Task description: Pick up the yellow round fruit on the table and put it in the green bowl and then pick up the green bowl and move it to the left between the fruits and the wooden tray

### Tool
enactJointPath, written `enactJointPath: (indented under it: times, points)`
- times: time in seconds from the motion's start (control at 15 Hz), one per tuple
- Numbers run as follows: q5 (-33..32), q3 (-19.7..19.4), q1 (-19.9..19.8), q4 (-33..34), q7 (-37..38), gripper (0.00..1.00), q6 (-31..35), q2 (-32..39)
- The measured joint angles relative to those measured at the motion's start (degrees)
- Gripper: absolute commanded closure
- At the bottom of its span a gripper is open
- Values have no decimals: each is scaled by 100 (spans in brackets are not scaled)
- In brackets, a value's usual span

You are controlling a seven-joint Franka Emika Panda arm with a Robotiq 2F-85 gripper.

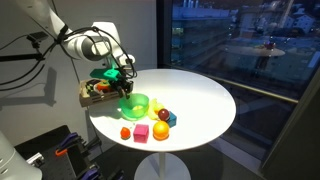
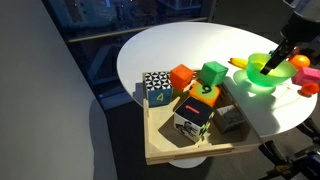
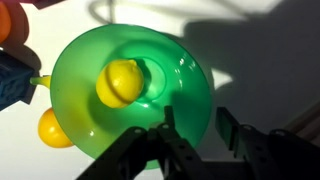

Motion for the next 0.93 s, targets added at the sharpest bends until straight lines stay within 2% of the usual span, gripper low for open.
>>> enactJointPath:
  times: [0.2, 0.93]
  points:
    - [6, 0, 0, 2, 20, 0, 0, 0]
    - [33, -2, -82, 286, 993, 0, -79, -87]
